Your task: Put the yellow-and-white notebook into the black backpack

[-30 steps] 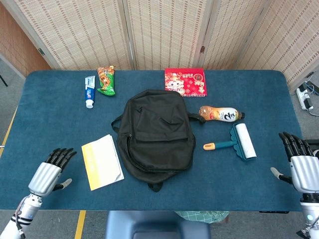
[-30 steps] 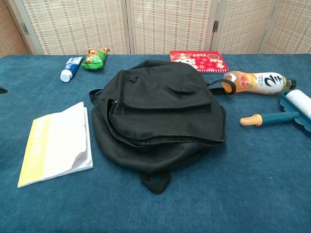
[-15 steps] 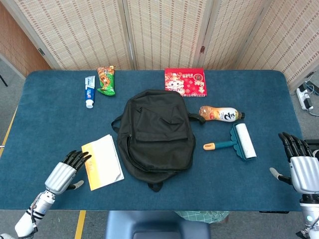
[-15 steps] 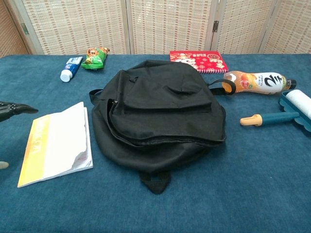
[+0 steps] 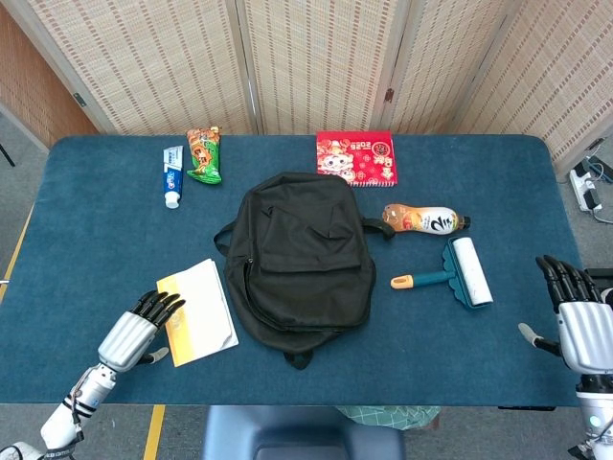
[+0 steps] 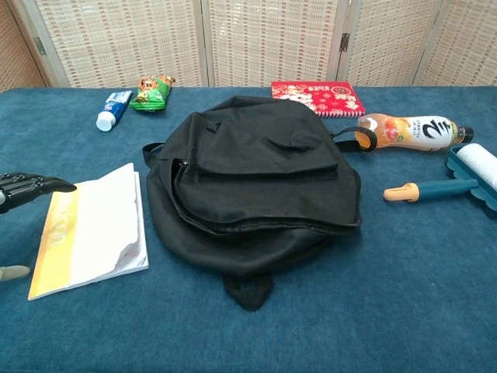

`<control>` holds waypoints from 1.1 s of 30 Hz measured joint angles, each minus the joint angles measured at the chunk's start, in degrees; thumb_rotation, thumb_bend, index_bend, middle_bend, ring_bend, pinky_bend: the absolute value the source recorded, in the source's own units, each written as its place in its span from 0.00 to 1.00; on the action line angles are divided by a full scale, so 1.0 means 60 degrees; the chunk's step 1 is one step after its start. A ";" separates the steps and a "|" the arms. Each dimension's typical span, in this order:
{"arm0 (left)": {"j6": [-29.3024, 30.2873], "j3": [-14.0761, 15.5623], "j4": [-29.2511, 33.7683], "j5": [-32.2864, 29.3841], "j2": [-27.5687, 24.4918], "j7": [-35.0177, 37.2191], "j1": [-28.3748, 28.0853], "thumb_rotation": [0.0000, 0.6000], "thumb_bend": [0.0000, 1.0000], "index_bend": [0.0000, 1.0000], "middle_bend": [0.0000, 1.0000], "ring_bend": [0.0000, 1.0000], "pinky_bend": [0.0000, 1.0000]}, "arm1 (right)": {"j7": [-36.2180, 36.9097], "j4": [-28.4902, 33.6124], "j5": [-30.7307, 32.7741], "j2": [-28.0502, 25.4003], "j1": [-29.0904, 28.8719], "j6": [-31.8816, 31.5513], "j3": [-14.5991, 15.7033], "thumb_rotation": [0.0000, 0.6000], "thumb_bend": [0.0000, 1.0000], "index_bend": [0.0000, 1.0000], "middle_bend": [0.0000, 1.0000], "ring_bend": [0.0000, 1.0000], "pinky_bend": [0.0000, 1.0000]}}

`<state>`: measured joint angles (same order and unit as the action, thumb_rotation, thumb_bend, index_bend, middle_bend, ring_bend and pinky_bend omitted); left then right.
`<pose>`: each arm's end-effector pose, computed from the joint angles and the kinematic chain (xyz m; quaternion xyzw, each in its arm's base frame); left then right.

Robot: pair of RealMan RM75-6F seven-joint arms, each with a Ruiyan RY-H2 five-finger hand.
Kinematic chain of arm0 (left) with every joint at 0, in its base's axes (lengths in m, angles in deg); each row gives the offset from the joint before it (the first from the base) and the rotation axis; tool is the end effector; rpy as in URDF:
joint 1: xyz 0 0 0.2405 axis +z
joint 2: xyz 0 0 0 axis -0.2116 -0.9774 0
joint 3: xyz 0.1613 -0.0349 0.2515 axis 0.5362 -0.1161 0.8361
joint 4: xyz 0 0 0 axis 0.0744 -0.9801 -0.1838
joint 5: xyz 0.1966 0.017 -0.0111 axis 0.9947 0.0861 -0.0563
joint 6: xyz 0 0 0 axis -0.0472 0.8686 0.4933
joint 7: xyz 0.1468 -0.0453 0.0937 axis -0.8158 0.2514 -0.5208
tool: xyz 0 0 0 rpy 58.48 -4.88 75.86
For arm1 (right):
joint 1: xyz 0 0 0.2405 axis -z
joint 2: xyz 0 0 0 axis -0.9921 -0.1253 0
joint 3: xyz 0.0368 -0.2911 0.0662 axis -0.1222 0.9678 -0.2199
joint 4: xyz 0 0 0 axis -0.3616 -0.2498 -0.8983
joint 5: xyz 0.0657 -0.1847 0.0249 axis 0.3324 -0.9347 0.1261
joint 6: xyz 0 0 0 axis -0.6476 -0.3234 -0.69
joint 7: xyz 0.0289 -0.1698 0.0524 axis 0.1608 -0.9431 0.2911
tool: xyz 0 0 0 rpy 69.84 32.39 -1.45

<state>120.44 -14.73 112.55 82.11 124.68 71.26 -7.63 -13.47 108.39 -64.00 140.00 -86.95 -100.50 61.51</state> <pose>-0.3355 0.2874 0.0168 -0.7672 -0.2807 -0.3914 0.4236 -0.3374 -0.2232 0.2086 0.5792 -0.3611 0.3940 0.6155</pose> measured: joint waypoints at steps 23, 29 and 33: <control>-0.0106 0.0189 -0.0537 -0.0184 0.0414 0.0411 -0.0160 1.00 0.23 0.13 0.14 0.12 0.15 | -0.0057 0.0085 0.0047 -0.0010 0.0066 -0.0006 0.0034 1.00 0.05 0.00 0.11 0.11 0.12; -0.0093 0.0174 -0.0816 -0.0232 0.0623 0.0731 -0.0252 1.00 0.24 0.15 0.15 0.13 0.15 | -0.0065 0.0078 0.0085 -0.0002 0.0086 0.0003 0.0041 1.00 0.05 0.00 0.11 0.11 0.12; -0.0118 0.0174 -0.0976 -0.0265 0.0740 0.0929 -0.0307 1.00 0.30 0.16 0.15 0.14 0.16 | -0.0075 0.0090 0.0090 -0.0004 0.0101 -0.0013 0.0040 1.00 0.05 0.00 0.11 0.11 0.12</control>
<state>119.73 -13.69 106.70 80.52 129.13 76.84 -9.47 -13.92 108.92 -63.46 139.97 -86.34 -100.58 61.75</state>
